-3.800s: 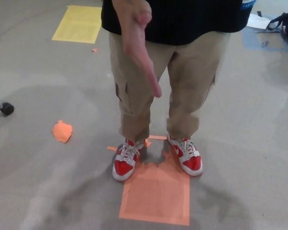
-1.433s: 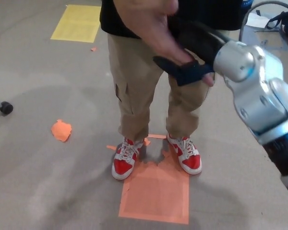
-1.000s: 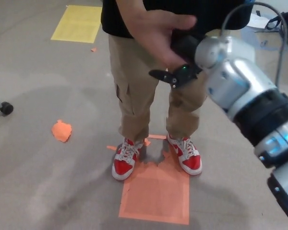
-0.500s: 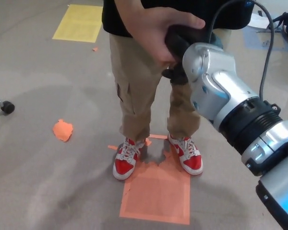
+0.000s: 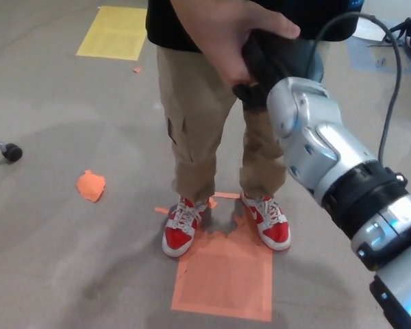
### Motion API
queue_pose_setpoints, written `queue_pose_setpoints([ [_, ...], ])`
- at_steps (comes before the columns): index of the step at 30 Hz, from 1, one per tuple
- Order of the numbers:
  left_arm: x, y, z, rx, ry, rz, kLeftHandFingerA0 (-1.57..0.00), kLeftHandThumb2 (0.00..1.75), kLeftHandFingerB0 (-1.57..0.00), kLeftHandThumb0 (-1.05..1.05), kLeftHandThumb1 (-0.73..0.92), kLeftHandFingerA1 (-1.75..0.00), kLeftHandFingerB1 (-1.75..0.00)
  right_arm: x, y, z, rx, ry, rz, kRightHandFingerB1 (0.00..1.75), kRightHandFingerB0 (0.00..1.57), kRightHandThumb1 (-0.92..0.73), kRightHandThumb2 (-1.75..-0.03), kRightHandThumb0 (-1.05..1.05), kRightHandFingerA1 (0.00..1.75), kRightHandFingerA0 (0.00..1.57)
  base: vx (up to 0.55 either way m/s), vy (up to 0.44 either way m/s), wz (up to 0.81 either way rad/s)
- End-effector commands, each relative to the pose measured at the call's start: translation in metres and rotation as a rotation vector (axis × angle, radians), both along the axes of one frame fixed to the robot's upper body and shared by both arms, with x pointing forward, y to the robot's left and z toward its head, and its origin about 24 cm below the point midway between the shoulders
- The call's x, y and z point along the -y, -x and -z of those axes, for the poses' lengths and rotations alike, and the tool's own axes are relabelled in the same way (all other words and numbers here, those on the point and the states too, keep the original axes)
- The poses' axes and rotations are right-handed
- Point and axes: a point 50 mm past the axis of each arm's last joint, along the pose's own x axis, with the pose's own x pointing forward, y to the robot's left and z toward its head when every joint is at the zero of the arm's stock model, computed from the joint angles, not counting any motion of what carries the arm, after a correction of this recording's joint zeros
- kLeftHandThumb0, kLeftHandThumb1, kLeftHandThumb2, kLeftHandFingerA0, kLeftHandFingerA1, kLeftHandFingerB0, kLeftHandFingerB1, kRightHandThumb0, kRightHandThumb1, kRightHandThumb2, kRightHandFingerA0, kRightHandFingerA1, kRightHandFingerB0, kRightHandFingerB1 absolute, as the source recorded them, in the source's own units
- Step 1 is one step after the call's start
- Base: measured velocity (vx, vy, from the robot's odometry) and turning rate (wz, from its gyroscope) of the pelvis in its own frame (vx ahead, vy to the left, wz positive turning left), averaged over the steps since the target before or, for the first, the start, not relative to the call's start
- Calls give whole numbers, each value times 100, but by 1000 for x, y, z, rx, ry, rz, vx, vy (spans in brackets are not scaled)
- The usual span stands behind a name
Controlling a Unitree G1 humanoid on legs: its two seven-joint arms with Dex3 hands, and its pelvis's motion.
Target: The robot extends its right arm to grab a person's hand and shakes it
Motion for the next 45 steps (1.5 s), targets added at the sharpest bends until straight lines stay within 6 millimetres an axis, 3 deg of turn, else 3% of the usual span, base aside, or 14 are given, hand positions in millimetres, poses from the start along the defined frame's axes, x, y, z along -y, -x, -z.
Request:
queue_pose_setpoints([
  [1, -5, -2, -5, 25, 63, -42, -2, 108, 0, -36, 53, -47, -47, 8, 22, -62, 311, -132, -58, 83, 61, -59, -59, -14, 143, 69, 0, 0, 0],
  [2, -5, -2, -5, 21, 40, -24, -24, 94, -10, -77, 72, -48, -37, 7, 27, -72, 351, -162, -65, 103, 56, -59, -58, -26, 157, 76, 0, 0, 0],
  [5, -5, -2, -4, 17, 41, -31, -2, 108, 0, -36, 52, -47, -47, 8, 44, -108, 440, -240, -74, 89, 70, -72, -64, -17, 147, 86, 0, 0, 0],
  [9, -6, -1, -4, 13, 56, -42, -9, 103, -2, -74, 69, -44, -37, 12, 55, -124, 484, -342, -109, 101, 69, -72, -64, -12, 139, 90, 0, 0, 0],
  [11, -5, 0, -4, 24, 69, -61, -2, 107, 0, -37, 50, -47, -47, 16, 43, -104, 385, -312, -69, 61, 73, -61, -58, -9, 112, 95, 0, 0, 0],
  [12, -5, 0, -4, 29, 62, -50, -26, 94, -10, -76, 71, -48, -38, 17, 39, -96, 353, -301, -52, 79, 70, -63, -60, -7, 129, 86, 0, 0, 0],
  [22, -4, -4, -5, 33, 57, -41, -1, 109, 0, -35, 54, -47, -47, 27, -3, 20, -103, -247, 81, 65, 75, -63, -59, -15, 69, 95, 0, 0, 0],
  [23, -4, -4, -5, 32, 57, -39, -11, 101, -1, -73, 69, -45, -34, 28, -3, 34, -150, -229, 92, 65, 82, -65, -59, -15, 67, 94, 0, 0, 0],
  [31, -3, -4, -5, 40, 82, -46, -17, 101, 0, -76, 69, -48, -37, 30, 10, 99, -382, -159, 107, 57, 71, -60, -57, -18, 64, 89, 0, 0, 0],
  [32, -3, -4, -5, 37, 79, -50, -18, 65, -11, -72, 86, -32, -25, 30, 11, 104, -396, -152, 105, 57, 73, -55, -56, -19, 64, 88, 0, 0, 0],
  [34, -4, -6, -6, 32, 73, -47, -18, 102, 0, -76, 68, -48, -37, 28, 11, 102, -389, -161, 106, 58, 71, -67, -59, -22, 65, 88, 0, 0, 0],
  [41, -4, -9, -6, 30, 71, -44, -19, 65, -11, -70, 86, -33, -24, 14, 0, 44, -131, -212, 23, 69, 74, -60, -57, -16, 77, 90, 0, 0, 0],
  [43, -5, -11, -7, 40, 69, -61, -1, 109, 0, -35, 56, -47, -46, 5, 6, -4, 84, -193, -58, 114, 60, -63, -59, -16, 139, 80, 0, 0, 0],
  [45, -5, -11, -7, 40, 84, -73, -1, 109, 0, -35, 56, -47, -46, 2, 15, -26, 193, -224, -96, 100, 66, -69, -60, -16, 122, 87, 0, 0, 0],
])
